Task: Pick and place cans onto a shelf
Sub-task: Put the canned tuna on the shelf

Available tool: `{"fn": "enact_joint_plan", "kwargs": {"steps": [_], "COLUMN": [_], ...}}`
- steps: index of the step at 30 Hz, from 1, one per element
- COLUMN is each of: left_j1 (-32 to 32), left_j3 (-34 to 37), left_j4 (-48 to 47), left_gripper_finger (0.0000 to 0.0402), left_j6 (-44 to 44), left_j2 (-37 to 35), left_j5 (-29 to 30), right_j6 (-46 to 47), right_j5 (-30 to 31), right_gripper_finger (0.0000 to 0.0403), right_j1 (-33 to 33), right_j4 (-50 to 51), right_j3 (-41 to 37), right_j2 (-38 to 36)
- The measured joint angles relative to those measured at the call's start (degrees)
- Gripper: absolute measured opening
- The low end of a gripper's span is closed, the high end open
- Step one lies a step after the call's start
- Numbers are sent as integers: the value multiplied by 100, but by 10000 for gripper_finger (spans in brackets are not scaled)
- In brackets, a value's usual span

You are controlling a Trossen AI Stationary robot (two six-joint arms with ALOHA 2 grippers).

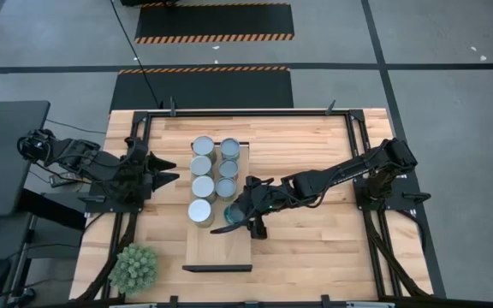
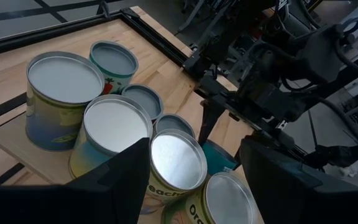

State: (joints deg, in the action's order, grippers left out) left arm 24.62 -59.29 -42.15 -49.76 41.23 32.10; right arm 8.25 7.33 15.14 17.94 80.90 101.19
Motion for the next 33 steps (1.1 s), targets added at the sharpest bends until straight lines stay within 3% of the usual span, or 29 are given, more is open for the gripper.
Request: {"fn": "enact_joint_plan", "kwargs": {"steps": [5,23,33], "left_j1": [-2,0,-2], "left_j3": [0,0,0], "left_j4": [2,2,-2], "left_gripper_finger": [254,254,254], "left_j6": [-2,-2,1], "left_j2": [0,0,0], "left_j5": [0,-4,-4], "right_j6": [9,-73,-236], "right_j5": [0,-82,201], "right_gripper_finger": [336,339,335], "right_j1": [0,0,95], "right_j4": [17,-32,1201], "right_j3": [0,-2,0], "right_j2": [0,-254,-581]}}
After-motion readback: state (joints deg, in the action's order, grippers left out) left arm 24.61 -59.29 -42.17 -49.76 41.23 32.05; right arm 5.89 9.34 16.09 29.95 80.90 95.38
